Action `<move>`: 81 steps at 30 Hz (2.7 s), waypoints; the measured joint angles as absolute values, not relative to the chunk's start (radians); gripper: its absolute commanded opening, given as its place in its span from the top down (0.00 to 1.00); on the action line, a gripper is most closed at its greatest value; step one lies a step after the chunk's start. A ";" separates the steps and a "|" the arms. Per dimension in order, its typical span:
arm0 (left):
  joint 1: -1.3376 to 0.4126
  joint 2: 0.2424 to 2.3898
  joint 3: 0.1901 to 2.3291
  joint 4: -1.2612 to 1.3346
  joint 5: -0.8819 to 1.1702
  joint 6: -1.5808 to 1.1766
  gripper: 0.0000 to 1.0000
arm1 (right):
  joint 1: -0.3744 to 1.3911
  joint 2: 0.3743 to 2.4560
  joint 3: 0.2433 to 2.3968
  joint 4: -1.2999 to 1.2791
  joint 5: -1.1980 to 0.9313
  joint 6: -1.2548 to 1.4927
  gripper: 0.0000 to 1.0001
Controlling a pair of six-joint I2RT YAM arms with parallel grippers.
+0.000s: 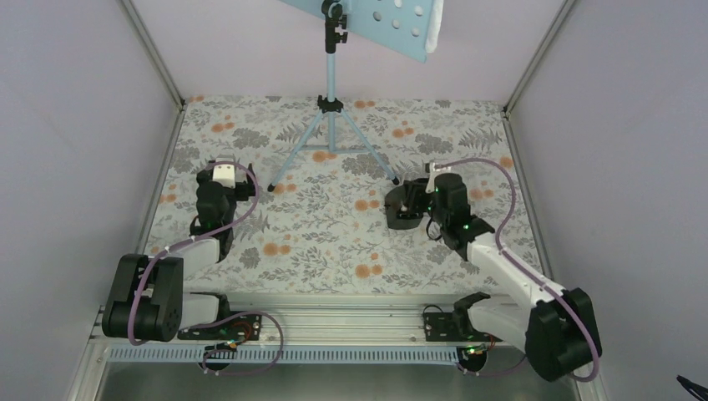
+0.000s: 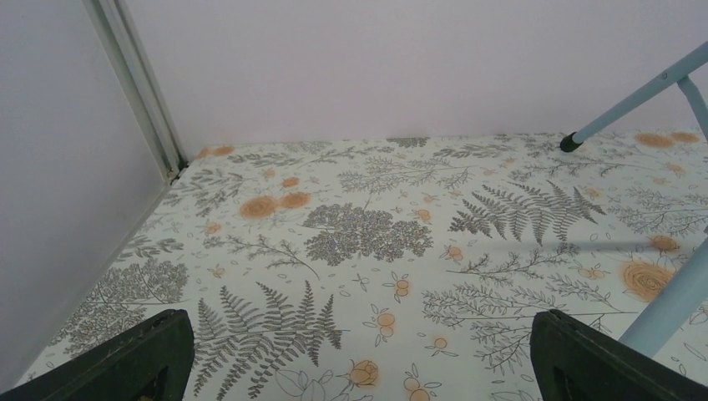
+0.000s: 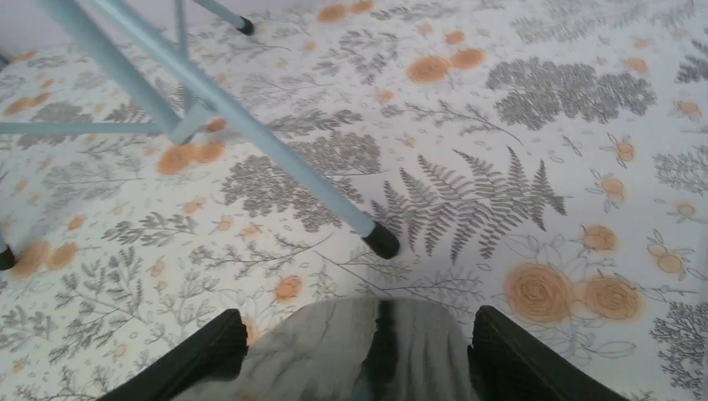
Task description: Pack up the instrument practice props
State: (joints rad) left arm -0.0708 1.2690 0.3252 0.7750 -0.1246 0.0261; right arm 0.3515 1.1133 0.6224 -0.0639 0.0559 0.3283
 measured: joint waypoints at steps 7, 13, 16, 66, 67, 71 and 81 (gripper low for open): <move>-0.077 1.271 0.325 0.775 -0.131 0.036 0.00 | 0.544 0.998 0.453 0.130 0.176 0.279 0.56; -0.082 1.272 0.325 0.775 -0.138 0.041 0.00 | 0.690 0.992 0.418 0.172 0.264 0.265 0.55; -0.087 1.273 0.325 0.775 -0.141 0.042 0.00 | 0.781 1.006 0.414 0.195 0.332 0.275 0.54; -0.148 0.768 0.919 -0.262 -0.022 -0.169 0.00 | 0.343 1.127 0.363 0.132 -0.224 0.523 0.57; -0.147 0.760 0.910 -0.259 -0.038 -0.154 0.00 | 0.361 1.133 0.362 0.143 -0.231 0.521 0.58; -0.146 0.736 0.890 -0.255 -0.077 -0.116 0.00 | 0.456 1.179 0.344 0.189 -0.246 0.521 0.62; -0.146 0.717 0.879 -0.233 -0.098 -0.087 0.00 | 0.780 1.293 0.321 0.322 -0.258 0.572 0.60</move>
